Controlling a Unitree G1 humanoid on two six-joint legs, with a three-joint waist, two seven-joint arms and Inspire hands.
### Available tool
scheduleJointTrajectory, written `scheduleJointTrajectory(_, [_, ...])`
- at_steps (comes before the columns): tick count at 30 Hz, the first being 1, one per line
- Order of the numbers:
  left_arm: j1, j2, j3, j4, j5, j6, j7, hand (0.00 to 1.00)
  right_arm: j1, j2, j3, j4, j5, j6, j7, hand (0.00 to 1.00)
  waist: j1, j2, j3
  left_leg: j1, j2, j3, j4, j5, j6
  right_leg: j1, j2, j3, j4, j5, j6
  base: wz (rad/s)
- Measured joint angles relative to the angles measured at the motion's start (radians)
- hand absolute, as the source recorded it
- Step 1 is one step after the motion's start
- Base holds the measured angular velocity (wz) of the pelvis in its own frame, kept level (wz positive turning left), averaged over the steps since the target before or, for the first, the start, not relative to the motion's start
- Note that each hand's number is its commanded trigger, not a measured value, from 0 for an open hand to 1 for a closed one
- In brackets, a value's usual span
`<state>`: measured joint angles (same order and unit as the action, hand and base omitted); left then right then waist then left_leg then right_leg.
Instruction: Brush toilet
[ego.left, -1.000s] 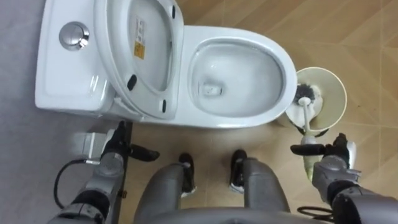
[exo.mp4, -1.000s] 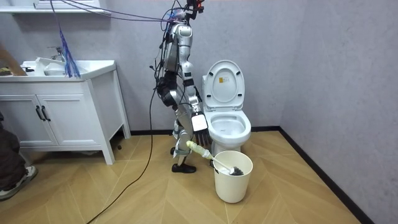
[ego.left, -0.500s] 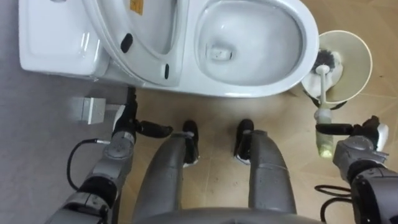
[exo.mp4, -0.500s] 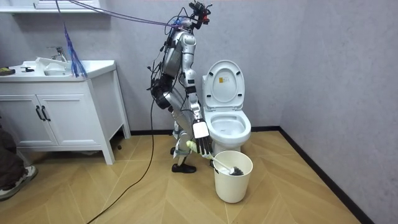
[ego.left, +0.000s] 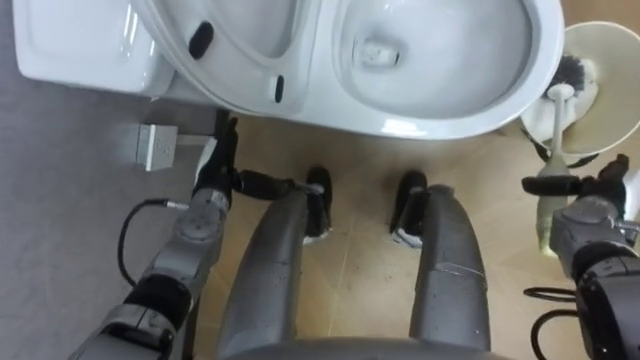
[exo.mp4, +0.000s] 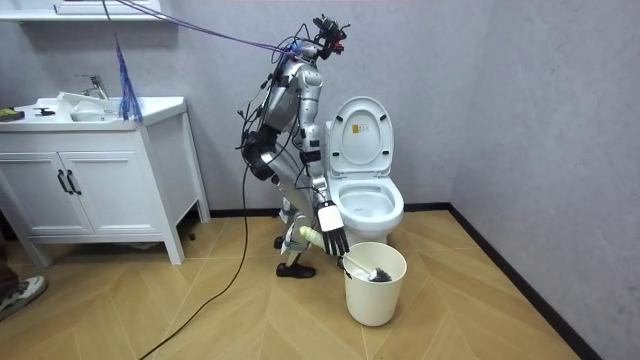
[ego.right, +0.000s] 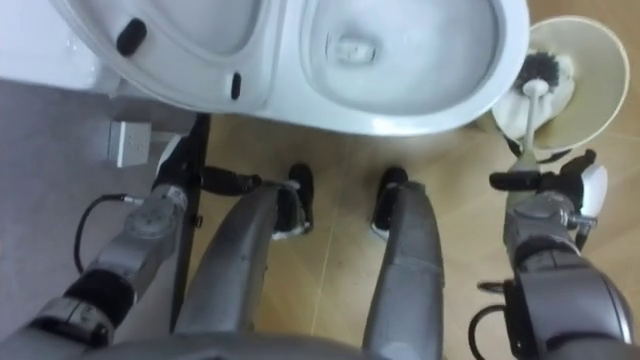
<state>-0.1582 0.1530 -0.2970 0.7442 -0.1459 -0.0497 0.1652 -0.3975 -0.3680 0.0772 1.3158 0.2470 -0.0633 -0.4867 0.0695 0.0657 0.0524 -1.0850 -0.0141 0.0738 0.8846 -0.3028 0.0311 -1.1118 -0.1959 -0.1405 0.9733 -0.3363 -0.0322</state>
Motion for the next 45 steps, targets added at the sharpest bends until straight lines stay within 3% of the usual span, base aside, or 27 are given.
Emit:
scheduleJointTrajectory(4, [-0.002,0.002,0.0,-0.005,0.001,0.0,0.0,0.0,-0.002,-0.001,0.012,0.0,0.002,0.0,0.015,0.0,0.001,0.001,-0.0007,-0.032,0.001,0.003,0.069,-0.026,0.001,-0.033,-0.017,0.003,0.074,-0.032,-0.005,0.07])
scheduleJointTrajectory(14, [0.004,0.009,-0.004,-0.042,-0.002,-0.001,0.0,0.0,0.008,-0.006,0.025,-0.008,0.062,0.0,0.054,0.0,-0.007,0.003,-0.0018,-0.093,0.008,0.006,0.151,-0.036,0.003,-0.089,-0.028,0.005,0.149,-0.042,-0.014,0.0])
scheduleJointTrajectory(15, [0.009,0.015,-0.01,-0.047,-0.012,-0.001,0.0,0.0,0.013,-0.005,0.045,-0.008,0.081,0.0,0.056,0.15,-0.007,0.003,-0.0019,-0.097,0.01,0.006,0.16,-0.037,0.004,-0.094,-0.028,0.004,0.156,-0.042,-0.015,-0.03])
scheduleJointTrajectory(17, [0.02,0.023,-0.024,-0.064,-0.02,0.001,-0.001,0.0,0.027,-0.005,0.063,-0.013,0.11,0.001,0.069,0.88,-0.005,0.003,-0.0024,-0.098,0.013,0.006,0.167,-0.038,0.003,-0.094,-0.026,0.003,0.159,-0.043,-0.016,-0.04])
scheduleJointTrajectory(18, [0.029,0.023,-0.024,-0.075,-0.02,0.001,-0.003,0.0,0.032,-0.004,0.069,-0.013,0.118,0.001,0.083,1.0,-0.004,0.004,-0.0025,-0.099,0.016,0.008,0.17,-0.039,0.002,-0.094,-0.025,0.002,0.16,-0.042,-0.017,-0.07])
scheduleJointTrajectory(28, [0.05,0.023,-0.042,-0.133,-0.019,0.03,-0.052,0.0,0.058,-0.003,0.078,0.005,0.24,0.034,0.143,1.0,-0.004,0.006,-0.0043,-0.099,0.018,0.008,0.176,-0.042,-0.003,-0.095,-0.013,0.002,0.164,-0.04,-0.021,-0.01])
scheduleJointTrajectory(45, [0.069,0.026,-0.07,-0.138,-0.062,0.035,-0.037,0.0,0.059,-0.003,0.092,0.023,0.309,0.065,0.173,1.0,-0.005,0.01,-0.0067,-0.067,0.019,0.009,0.157,-0.042,-0.003,-0.065,-0.01,0.0,0.144,-0.038,-0.024,0.0])
